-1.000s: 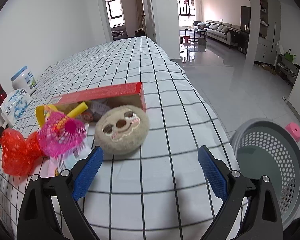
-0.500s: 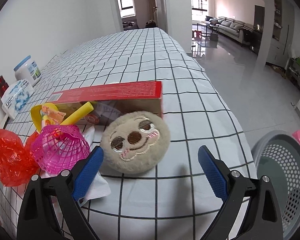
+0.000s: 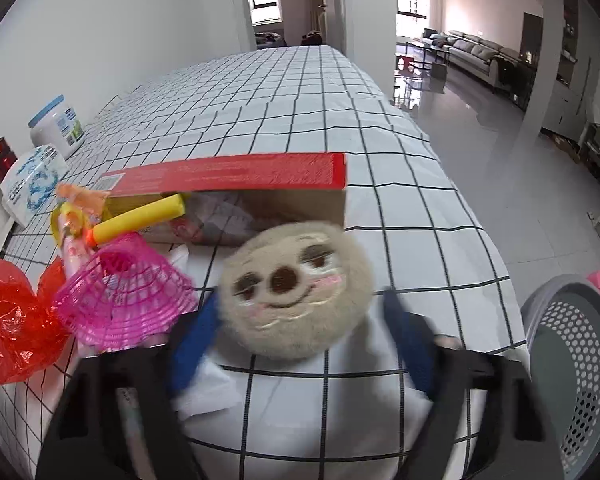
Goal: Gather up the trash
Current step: 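Grasp the beige sloth plush with the right tool while the left tool holds the pig, then carry pig and sloth over the grey basket and open both tools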
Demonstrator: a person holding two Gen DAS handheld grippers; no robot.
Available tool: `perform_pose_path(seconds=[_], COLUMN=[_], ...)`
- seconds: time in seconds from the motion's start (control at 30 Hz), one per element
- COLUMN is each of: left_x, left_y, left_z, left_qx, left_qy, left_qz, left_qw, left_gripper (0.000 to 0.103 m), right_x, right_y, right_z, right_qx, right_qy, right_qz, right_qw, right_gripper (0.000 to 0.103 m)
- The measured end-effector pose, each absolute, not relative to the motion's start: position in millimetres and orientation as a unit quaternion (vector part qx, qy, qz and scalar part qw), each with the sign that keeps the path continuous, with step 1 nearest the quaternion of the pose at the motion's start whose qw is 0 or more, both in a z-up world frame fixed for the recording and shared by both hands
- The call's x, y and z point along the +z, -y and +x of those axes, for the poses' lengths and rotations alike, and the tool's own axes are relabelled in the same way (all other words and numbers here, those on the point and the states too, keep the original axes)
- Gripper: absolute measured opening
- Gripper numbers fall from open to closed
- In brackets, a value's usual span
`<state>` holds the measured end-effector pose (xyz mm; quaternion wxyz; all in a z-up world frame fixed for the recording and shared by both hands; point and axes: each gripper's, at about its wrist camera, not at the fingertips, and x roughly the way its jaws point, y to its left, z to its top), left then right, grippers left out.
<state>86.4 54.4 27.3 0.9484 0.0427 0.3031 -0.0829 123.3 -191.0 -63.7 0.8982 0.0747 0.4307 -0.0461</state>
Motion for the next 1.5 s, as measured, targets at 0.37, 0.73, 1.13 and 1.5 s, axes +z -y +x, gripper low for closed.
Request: perform_pose_path(seconds=[0.37,0.73,1.13,1.5], left_x=[35,22,-5,-28], left_y=[-59,5,113,205], left_z=[79,54,13,-10], left_qx=[-0.075,-0.151,-0.244,-0.306], left_qy=[-0.296,-0.306,-0.330,-0.354], left_qz=[0.040,0.064,0.098,0.138], left_qw=[0.951,0.938,0.907,0.873], left_gripper=[0.041,0.041,0.041,0.041], right_x=[-51,-45,-44,-64], right_y=[208,240,301,369], right_z=[91,27,-60,-123], right_qx=[-0.062,-0.106,-0.182,-0.248], right_qy=[-0.400,-0.387,-0.361,-0.359], right_qz=[0.107,0.133,0.162,0.192], right_qw=[0.908,0.906,0.900,0.879], right_gripper=[0.059,0.059,0.059,0.059])
